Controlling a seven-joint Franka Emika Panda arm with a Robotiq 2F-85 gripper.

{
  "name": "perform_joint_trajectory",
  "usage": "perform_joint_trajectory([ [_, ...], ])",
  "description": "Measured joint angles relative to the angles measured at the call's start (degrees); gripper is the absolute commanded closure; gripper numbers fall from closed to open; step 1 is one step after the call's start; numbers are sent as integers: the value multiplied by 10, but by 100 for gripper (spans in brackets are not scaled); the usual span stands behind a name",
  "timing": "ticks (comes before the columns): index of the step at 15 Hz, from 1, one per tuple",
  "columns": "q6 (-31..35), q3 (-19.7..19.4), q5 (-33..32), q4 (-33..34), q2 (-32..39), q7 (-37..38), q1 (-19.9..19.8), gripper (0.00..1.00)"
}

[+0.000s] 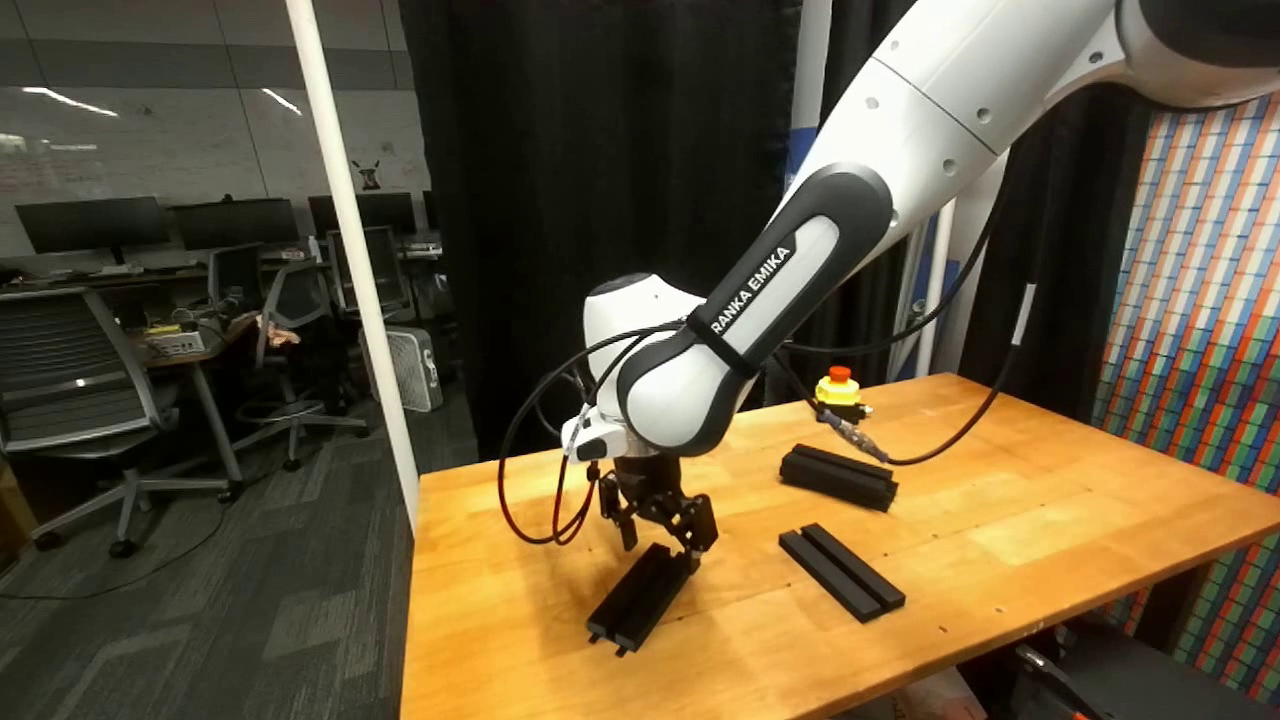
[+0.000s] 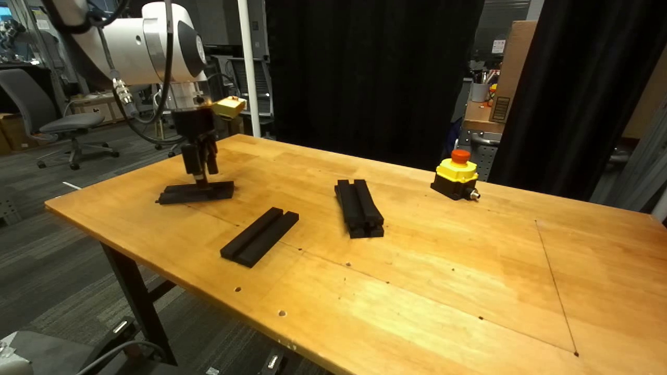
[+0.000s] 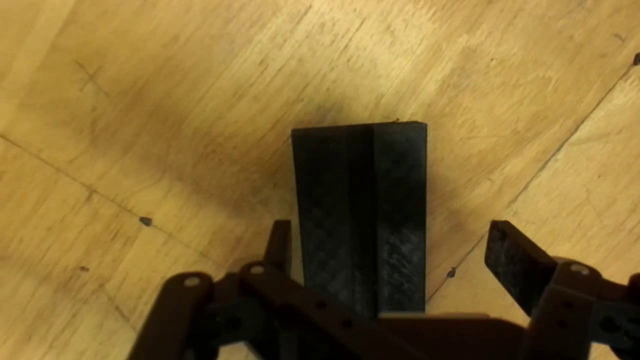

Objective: Connect the black pads

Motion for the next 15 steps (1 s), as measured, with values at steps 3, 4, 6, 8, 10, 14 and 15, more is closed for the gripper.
perform_joint_trajectory([
  [3, 16, 0, 34, 0, 0, -40, -10, 0],
  [4, 19, 0, 45, 0, 0, -51, -14, 0],
  [6, 21, 0, 64, 0, 0, -68, -19, 0],
  [8, 21, 0, 77, 0, 0, -74, -20, 0],
  [10, 20, 0, 88, 0, 1, -75, -21, 0],
  [14, 19, -1, 93, 0, 6, -75, -21, 0],
  [15, 19, -1, 93, 0, 7, -75, -21, 0],
])
